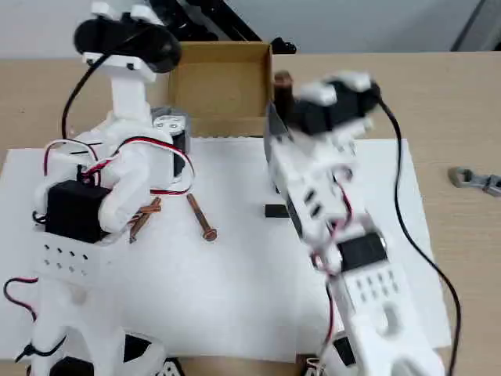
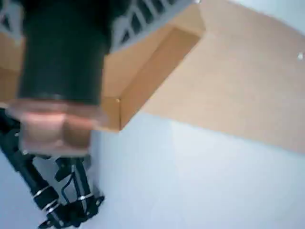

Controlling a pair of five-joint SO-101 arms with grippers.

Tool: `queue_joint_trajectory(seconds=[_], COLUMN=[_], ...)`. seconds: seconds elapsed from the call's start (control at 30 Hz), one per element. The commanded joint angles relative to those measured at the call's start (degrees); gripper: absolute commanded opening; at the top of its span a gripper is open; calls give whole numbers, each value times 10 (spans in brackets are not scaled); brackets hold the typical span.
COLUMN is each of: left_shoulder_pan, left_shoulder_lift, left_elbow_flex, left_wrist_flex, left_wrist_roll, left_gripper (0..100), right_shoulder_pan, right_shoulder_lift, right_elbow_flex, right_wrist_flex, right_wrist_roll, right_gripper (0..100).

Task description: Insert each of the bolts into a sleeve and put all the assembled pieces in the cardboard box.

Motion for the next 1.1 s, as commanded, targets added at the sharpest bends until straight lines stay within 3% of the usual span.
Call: queue_joint_trajectory(seconds=[0.0, 0.33, 0.63, 0.87, 1.07], left_shoulder_pan=[-29, -59, -59, -62, -111], left_shoulder_lift=[-15, -31, -149, -185, -184], left_elbow_flex=[-7, 83, 238, 303, 305], left_wrist_flex=[8, 10, -61, -62, -63], left_wrist_roll=[-3, 0, -28, -33, -31], left_gripper=[6, 6, 6, 7, 32], right_shoulder_pan=[12, 14, 15, 21, 20], right_shoulder_lift=[120, 447, 686, 826, 864], right_elbow_flex=[-117, -376, -543, -646, -673], right_wrist_flex=[-45, -53, -53, -51, -48], right_wrist_roll=[-18, -22, -22, -22, -22], right_gripper=[4, 6, 9, 9, 39])
